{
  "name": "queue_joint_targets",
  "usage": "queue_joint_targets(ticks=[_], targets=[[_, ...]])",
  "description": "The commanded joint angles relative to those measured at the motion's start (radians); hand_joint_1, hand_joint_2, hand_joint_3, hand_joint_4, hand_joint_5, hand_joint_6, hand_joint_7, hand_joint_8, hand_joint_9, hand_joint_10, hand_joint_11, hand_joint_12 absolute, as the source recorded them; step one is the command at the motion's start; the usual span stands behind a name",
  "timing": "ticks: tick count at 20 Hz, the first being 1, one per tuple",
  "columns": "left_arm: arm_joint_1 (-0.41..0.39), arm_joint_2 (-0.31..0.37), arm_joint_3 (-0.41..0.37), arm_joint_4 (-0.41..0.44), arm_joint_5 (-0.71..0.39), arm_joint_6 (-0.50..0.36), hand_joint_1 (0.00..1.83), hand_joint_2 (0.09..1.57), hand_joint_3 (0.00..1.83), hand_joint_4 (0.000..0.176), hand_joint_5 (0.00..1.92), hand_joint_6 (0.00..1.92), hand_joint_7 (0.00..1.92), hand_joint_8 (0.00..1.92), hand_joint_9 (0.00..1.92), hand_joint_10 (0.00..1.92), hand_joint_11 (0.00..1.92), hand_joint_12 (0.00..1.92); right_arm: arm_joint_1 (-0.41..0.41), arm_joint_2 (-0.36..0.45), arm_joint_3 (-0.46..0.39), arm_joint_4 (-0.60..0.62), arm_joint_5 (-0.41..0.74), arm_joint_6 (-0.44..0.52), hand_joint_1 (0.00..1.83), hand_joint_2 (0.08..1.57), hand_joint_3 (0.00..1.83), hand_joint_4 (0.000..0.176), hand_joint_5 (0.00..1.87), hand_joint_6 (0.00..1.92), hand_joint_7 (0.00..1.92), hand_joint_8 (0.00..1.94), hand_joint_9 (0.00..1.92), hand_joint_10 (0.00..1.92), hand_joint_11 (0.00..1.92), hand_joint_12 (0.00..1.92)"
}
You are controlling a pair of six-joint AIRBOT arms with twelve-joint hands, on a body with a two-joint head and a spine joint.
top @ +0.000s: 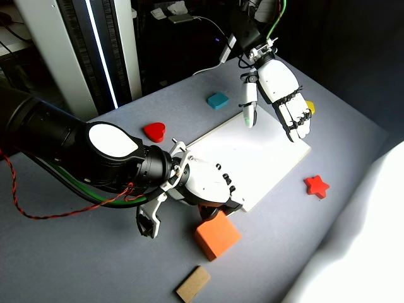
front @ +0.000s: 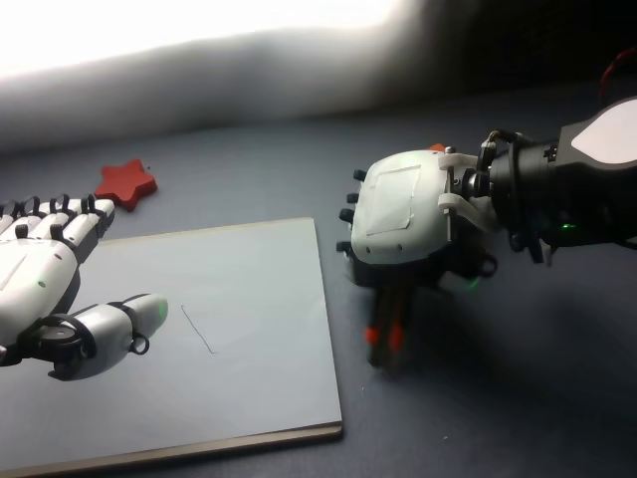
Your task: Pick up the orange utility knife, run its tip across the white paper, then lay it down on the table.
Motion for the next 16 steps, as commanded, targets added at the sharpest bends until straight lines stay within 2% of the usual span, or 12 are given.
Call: queue_joint_targets(ticks=[1,2,3,4,5,9,10,11,14,16], targets=[[-0.006,0.002,0.002,0.052,-0.093,0.003,0.13,1.29,0.00,0.000,0.04,0.00,0.04,0.00,0.04,0.00,0.00,0.47,0.014,0.004,-0.004,0.028,-0.019,-0.011,1.63,0.78,1.14,0.173,1.58,1.92,1.74,1.94,1.85,1.92,1.84,1.92],[-0.006,0.002,0.002,0.052,-0.093,0.003,0.13,1.29,0.00,0.000,0.04,0.00,0.05,0.00,0.04,0.00,0.00,0.47,0.019,0.006,-0.006,0.029,-0.022,-0.013,1.54,0.86,0.99,0.176,1.57,1.92,1.80,1.94,1.90,1.92,1.92,1.92],[-0.006,0.002,0.002,0.052,-0.093,0.003,0.13,1.29,0.00,0.000,0.04,0.00,0.05,0.00,0.04,0.00,0.00,0.47,0.023,0.008,-0.008,0.030,-0.022,-0.013,1.54,0.86,0.99,0.176,1.57,1.92,1.80,1.94,1.90,1.92,1.92,1.92],[-0.006,0.002,0.002,0.052,-0.093,0.004,0.11,1.29,0.00,0.000,0.03,0.00,0.05,0.00,0.04,0.00,0.00,0.48,0.029,0.012,-0.013,0.031,-0.022,-0.013,1.50,0.94,0.82,0.176,1.54,1.92,1.77,1.94,1.90,1.92,1.92,1.92],[-0.006,0.002,0.003,0.052,-0.093,0.004,0.12,1.29,0.00,0.000,0.03,0.00,0.05,0.00,0.04,0.00,0.00,0.46,0.037,0.020,-0.023,0.033,-0.023,-0.013,1.50,0.97,0.74,0.176,1.54,1.92,1.77,1.94,1.90,1.92,1.92,1.92],[-0.008,0.002,0.011,0.051,-0.093,0.003,0.12,1.29,0.00,0.000,0.03,0.00,0.04,0.00,0.05,0.00,0.00,0.49,0.056,0.065,-0.103,0.079,-0.063,-0.012,1.57,1.00,0.72,0.176,1.54,1.92,1.81,1.94,1.91,1.92,1.92,1.92],[-0.008,0.004,0.019,0.047,-0.093,-0.003,0.12,1.30,0.00,0.000,0.04,0.00,0.05,0.01,0.05,0.00,0.00,0.48,0.065,0.091,-0.161,0.148,-0.131,-0.013,1.55,1.00,0.73,0.176,1.57,1.92,1.82,1.94,1.92,1.92,1.92,1.92],[-0.008,0.006,0.023,0.046,-0.093,-0.004,0.12,1.30,0.00,0.000,0.04,0.00,0.05,0.01,0.05,0.00,0.00,0.48,0.070,0.099,-0.180,0.169,-0.157,-0.013,1.55,1.00,0.73,0.176,1.57,1.92,1.82,1.94,1.92,1.92,1.92,1.92],[-0.006,0.023,0.043,0.028,-0.090,-0.005,0.15,1.29,0.00,0.003,0.04,0.00,0.05,0.00,0.04,0.00,0.00,0.47,0.093,0.123,-0.226,0.179,-0.196,-0.024,1.57,0.98,0.73,0.176,1.54,1.92,1.79,1.94,1.90,1.92,1.92,1.92],[-0.001,0.043,0.062,0.016,-0.072,-0.005,0.13,1.30,0.00,0.000,0.03,0.00,0.05,0.00,0.04,0.00,0.00,0.47,0.109,0.144,-0.228,0.182,-0.093,-0.080,1.56,0.98,0.75,0.176,1.57,1.92,1.79,1.94,1.89,1.92,1.92,1.92]])
